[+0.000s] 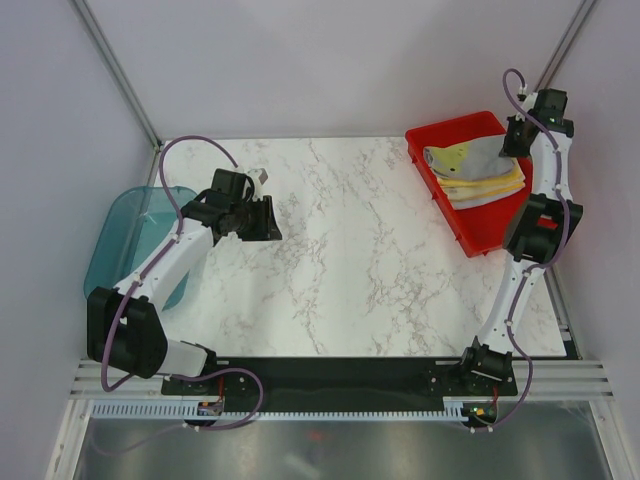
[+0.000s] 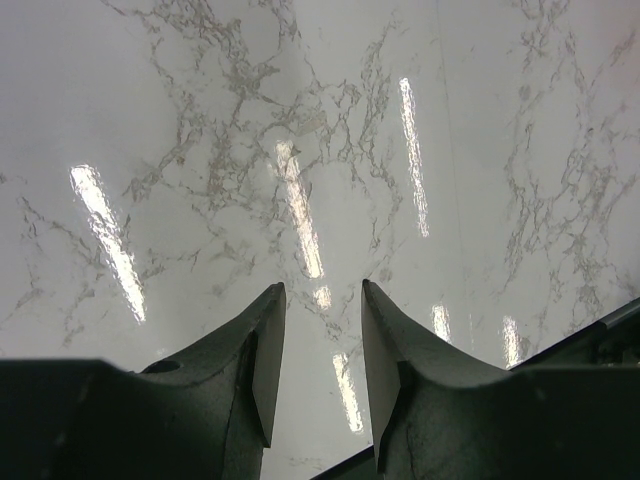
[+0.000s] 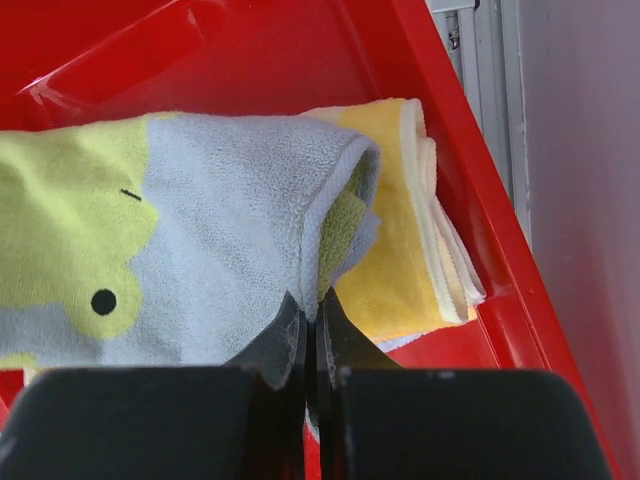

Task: Fold and stack the towels
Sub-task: Neatly place the folded towel into the bin

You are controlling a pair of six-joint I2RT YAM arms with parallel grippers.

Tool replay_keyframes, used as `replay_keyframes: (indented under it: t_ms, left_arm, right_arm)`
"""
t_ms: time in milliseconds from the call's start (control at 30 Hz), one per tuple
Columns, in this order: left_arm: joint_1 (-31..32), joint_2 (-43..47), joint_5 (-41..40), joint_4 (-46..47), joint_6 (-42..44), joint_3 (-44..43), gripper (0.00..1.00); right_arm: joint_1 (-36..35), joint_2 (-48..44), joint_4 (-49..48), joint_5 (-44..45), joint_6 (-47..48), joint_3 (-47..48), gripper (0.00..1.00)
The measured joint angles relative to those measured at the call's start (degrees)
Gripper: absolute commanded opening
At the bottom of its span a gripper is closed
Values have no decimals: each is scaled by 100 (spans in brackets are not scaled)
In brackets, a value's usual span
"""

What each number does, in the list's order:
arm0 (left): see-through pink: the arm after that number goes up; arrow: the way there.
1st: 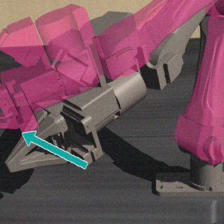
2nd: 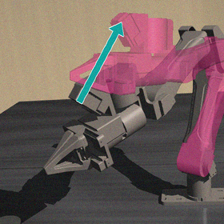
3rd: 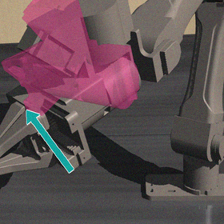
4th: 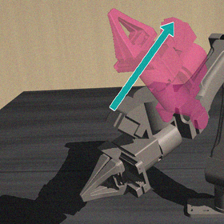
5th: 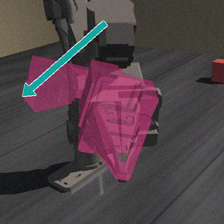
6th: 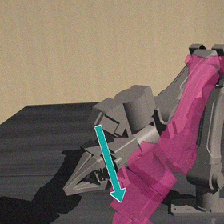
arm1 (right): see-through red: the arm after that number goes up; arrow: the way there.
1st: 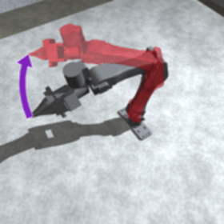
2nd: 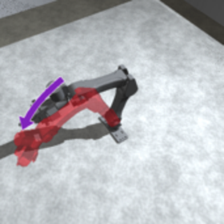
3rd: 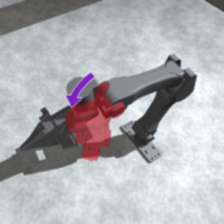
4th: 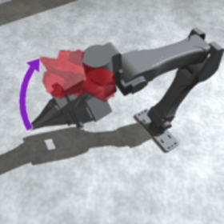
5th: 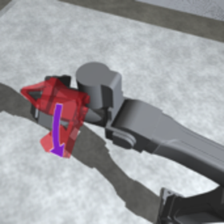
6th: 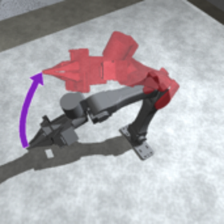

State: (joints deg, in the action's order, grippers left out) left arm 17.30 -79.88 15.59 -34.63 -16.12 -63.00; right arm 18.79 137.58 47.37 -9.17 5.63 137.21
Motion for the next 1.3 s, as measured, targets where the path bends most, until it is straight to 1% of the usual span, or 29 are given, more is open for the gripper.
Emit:
replay_keyframes:
  t_ms: [300,533,600,633,667,767,900,967,1033,1167,1233,1267,1300]
  left_arm:
    - [0,-2,0,0,2,0,44]
    - [0,-2,11,0,2,0,44]
    - [2,-2,13,0,2,0,44]
    - [0,-2,15,0,2,0,44]
    - [0,-2,15,0,2,0,44]
    - [0,-2,17,0,2,0,44]
    - [0,-2,57,0,4,0,44]
    - [0,-2,94,0,4,0,44]
    - [0,-2,107,0,4,0,44]
    - [0,-2,120,0,4,0,44]
    - [0,-2,122,2,4,0,44]
    - [0,-2,125,0,4,0,44]
    - [2,-2,127,0,4,0,44]
  right_arm:
    - [15,81,-26,-13,-2,247,0]
    - [76,114,-24,-7,-7,254,1]
    - [116,114,-26,-9,-37,247,12]
    - [144,114,-24,-11,-70,245,19]
    - [175,114,-26,-11,-118,238,36]
    - [264,114,-44,31,-260,232,56]
    - [343,98,-184,188,-398,186,69]
    - [372,35,-254,251,-463,52,69]
    - [378,-85,-319,247,-568,-105,66]
    - [334,-682,-726,-168,-892,-968,45]
    - [236,-938,-940,-409,-1038,-1294,41]
    - [157,-1005,-1032,-533,-1097,-1370,35]
    - [50,-1027,-1117,-651,-1139,-1392,34]
